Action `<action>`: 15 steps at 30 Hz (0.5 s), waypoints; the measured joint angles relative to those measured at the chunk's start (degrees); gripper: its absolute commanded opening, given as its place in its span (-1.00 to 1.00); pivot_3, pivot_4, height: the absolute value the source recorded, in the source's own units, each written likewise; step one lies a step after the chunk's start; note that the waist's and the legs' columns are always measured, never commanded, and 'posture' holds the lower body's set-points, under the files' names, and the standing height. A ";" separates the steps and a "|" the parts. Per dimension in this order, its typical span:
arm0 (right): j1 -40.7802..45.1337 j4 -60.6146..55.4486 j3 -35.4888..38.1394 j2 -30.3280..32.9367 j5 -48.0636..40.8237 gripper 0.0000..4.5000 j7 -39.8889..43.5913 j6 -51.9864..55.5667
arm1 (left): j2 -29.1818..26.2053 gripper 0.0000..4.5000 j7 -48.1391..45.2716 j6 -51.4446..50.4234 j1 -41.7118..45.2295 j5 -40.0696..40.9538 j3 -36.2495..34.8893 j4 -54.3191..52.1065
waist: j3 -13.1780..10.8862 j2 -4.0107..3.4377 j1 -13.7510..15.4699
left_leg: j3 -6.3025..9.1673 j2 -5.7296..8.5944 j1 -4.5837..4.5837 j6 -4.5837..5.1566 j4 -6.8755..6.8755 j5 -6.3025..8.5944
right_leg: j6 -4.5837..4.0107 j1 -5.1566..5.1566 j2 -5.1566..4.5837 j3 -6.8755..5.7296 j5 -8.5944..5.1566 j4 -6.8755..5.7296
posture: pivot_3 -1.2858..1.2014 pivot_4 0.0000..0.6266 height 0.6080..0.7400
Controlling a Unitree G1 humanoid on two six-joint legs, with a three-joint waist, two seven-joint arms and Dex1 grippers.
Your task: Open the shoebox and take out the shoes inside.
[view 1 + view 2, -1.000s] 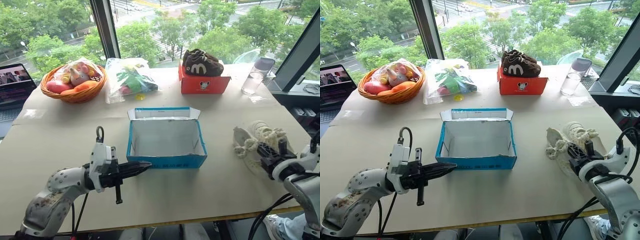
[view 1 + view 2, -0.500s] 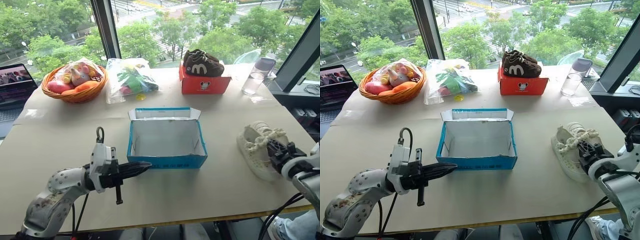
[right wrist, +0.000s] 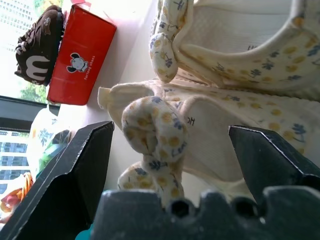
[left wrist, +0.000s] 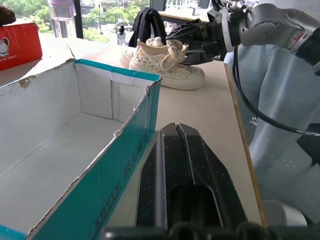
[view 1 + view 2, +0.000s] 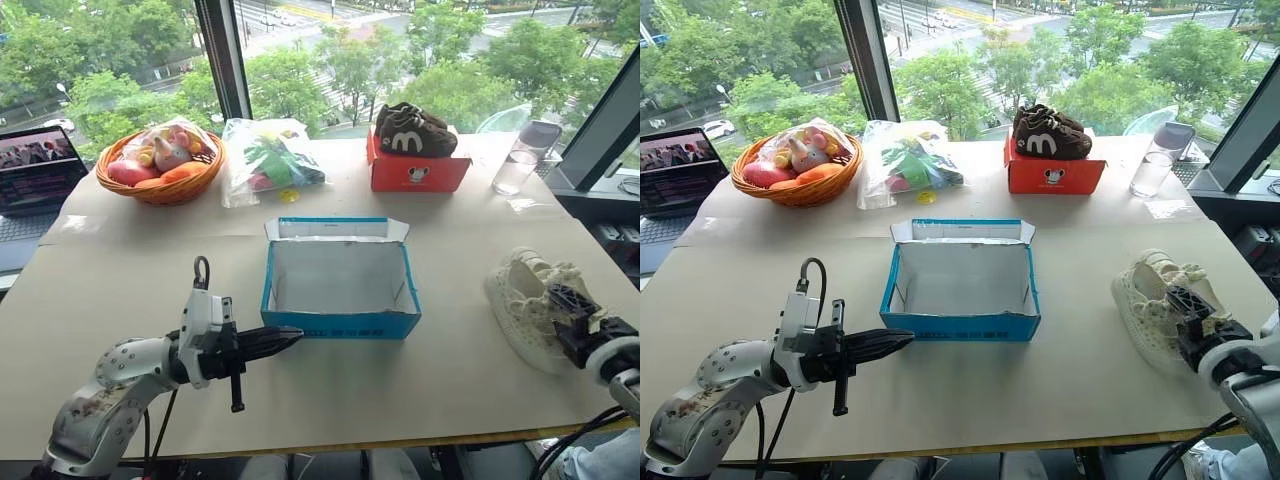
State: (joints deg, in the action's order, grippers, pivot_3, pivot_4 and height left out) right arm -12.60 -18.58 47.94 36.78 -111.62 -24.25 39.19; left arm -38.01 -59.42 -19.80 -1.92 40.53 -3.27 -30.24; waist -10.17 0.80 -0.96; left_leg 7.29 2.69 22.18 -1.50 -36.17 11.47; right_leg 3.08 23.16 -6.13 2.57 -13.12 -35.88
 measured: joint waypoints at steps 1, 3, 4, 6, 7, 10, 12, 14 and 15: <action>-0.14 -0.22 0.98 0.98 0.03 0.98 1.94 0.55 | 0.01 -1.00 -0.06 0.00 0.04 -0.03 0.01 0.18 | 0.01 -0.01 0.00 | 0.00 0.00 0.00 0.00 0.00 0.00 | 0.01 0.00 0.00 0.00 0.00 0.00 | 0.03 -0.52 1.00; -1.22 -1.60 3.81 4.11 -0.02 0.98 7.30 2.74 | 0.13 -1.00 -0.12 0.03 0.10 -0.13 0.04 0.86 | 0.02 -0.07 0.03 | -0.01 0.01 0.02 0.01 0.01 0.01 | 0.03 0.00 0.00 0.00 0.00 0.01 | 0.03 -0.52 1.00; -2.52 -2.71 5.51 6.14 0.05 0.98 10.66 4.19 | 0.24 -1.00 -0.10 0.04 0.08 -0.16 0.02 1.12 | 0.01 -0.06 0.10 | -0.01 0.00 0.03 0.03 0.03 0.02 | 0.05 0.00 0.00 -0.01 -0.01 0.01 | 0.03 -0.52 1.00; -5.32 -6.06 7.86 9.91 1.38 0.98 17.28 7.13 | 0.46 -1.00 -0.05 0.23 -0.01 -0.28 -0.04 1.65 | 0.01 -0.05 0.09 | -0.02 -0.02 0.06 0.03 0.06 0.02 | 0.07 -0.02 0.01 -0.02 -0.01 0.03 | 0.03 -0.52 1.00; -6.82 -9.63 8.25 11.94 3.52 0.98 21.60 8.93 | 0.58 -1.00 -0.05 0.80 -0.14 -0.82 -0.14 2.26 | 0.01 -0.05 0.01 | -0.07 -0.06 0.12 0.04 0.11 0.03 | 0.06 -0.05 0.01 -0.01 -0.02 0.03 | 0.03 -0.52 1.00; -8.64 -22.62 4.11 14.64 12.52 0.98 33.15 11.40 | 2.02 -1.00 0.77 3.07 -0.82 -2.59 -1.14 6.16 | 0.06 0.05 -0.06 | -0.12 -0.29 0.09 0.02 0.15 0.04 | -0.04 -0.09 0.20 -0.04 -0.08 0.07 | 0.03 -0.52 1.00; -8.56 -27.94 -1.89 14.61 18.78 0.98 38.03 11.37 | 3.22 -1.00 2.50 4.02 -2.11 -3.61 -2.71 8.81 | 0.07 0.15 0.12 | -0.12 -0.41 0.01 -0.01 0.09 0.06 | -0.05 -0.02 0.32 -0.06 -0.08 0.14 | 0.03 -0.52 1.00; -5.82 -29.13 -9.07 13.88 27.31 0.98 38.86 9.91 | 5.60 -1.00 6.53 4.15 -3.40 -3.93 -4.93 9.65 | 0.08 0.34 0.18 | -0.12 -0.45 0.01 -0.04 -0.04 0.07 | 0.06 0.00 0.30 -0.04 0.01 0.24 | 0.03 -0.52 1.00; -4.51 -28.66 -11.55 13.15 30.59 0.98 38.68 8.96 | 6.67 -1.00 8.29 4.00 -3.44 -3.91 -5.81 9.82 | 0.07 0.44 0.26 | -0.11 -0.44 0.06 -0.05 -0.09 0.08 | 0.07 0.00 0.29 -0.04 0.04 0.29 | 0.03 -0.52 1.00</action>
State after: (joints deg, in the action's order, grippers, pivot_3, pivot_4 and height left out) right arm -17.11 -47.24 36.38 49.93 -81.04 14.43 48.16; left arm -31.34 -51.14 -15.80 -5.36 36.61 -9.08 -20.42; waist -10.10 1.25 -0.70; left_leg 7.18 2.24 22.24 -1.55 -36.26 11.55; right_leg 3.15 23.17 -5.84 2.53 -13.08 -35.58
